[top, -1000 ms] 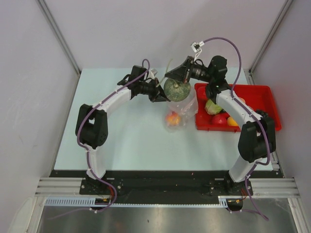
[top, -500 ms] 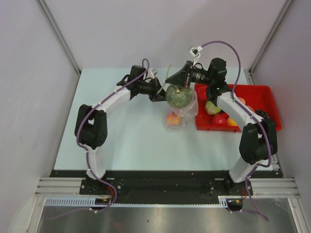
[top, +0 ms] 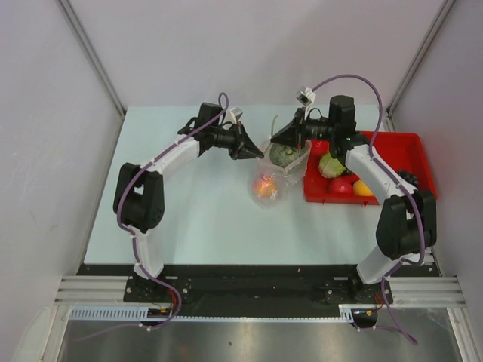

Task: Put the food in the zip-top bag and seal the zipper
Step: Place the fake fruit in the zipper food storage bag.

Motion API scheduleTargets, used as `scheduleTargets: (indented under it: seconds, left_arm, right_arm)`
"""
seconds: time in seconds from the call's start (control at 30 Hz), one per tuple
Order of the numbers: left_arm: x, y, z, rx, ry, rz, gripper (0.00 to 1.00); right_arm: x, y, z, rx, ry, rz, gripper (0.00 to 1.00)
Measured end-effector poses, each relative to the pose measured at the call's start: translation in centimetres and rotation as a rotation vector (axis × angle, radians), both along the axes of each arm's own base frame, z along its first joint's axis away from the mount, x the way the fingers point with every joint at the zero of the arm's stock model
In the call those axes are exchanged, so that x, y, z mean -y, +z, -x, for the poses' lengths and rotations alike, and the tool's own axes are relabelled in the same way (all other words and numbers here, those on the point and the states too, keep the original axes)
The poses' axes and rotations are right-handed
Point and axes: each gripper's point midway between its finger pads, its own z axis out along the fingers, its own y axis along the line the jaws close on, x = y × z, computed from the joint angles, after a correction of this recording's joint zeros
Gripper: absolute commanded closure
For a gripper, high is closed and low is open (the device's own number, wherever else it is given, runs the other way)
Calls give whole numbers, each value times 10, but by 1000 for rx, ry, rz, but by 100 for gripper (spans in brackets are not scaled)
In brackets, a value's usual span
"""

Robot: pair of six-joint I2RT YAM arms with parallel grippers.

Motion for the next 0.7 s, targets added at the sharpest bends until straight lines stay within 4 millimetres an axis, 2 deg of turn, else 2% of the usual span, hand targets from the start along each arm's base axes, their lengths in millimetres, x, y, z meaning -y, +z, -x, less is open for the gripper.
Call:
scheduleTargets:
  seconds: [0.03,0.07,0.13,0.17,0.2,0.33,0.43,0.53,0.57,0.7]
  left_arm:
    - [-1,0,0,-2,2,0,100]
    - [-2,0,-1,-3,3,1,100]
    - [-2,0,-1,-3,0,3,100]
    - [-2,1,-1,1,1,5,100]
    - [-2,1,-1,1,0,5,100]
    - [-2,1,-1,1,-1,6,100]
    - [-2,1,-1,1,-1,6,100]
    - [-2,1,-1,1,-1,6,100]
    - [-2,1,-1,2,0,6,100]
    - [-2,1,-1,2,0,6,100]
  right_arm:
    - [0,-1,4,17,7,20,54]
    - [0,-2,7,27,13,32,33]
    - [1,-4,15,41,21,64,21]
    - [2,-4,18,51,24,78,11]
    - [4,-4,21,59,21,90,10]
    - [19,7,24,86,-26,114,9]
    - [36,22,26,104,-78,118,13]
    - [55,34,24,112,-157,122,23]
    - [60,35,22,110,-185,128,28]
    - [72,22,12,52,-288,179,34]
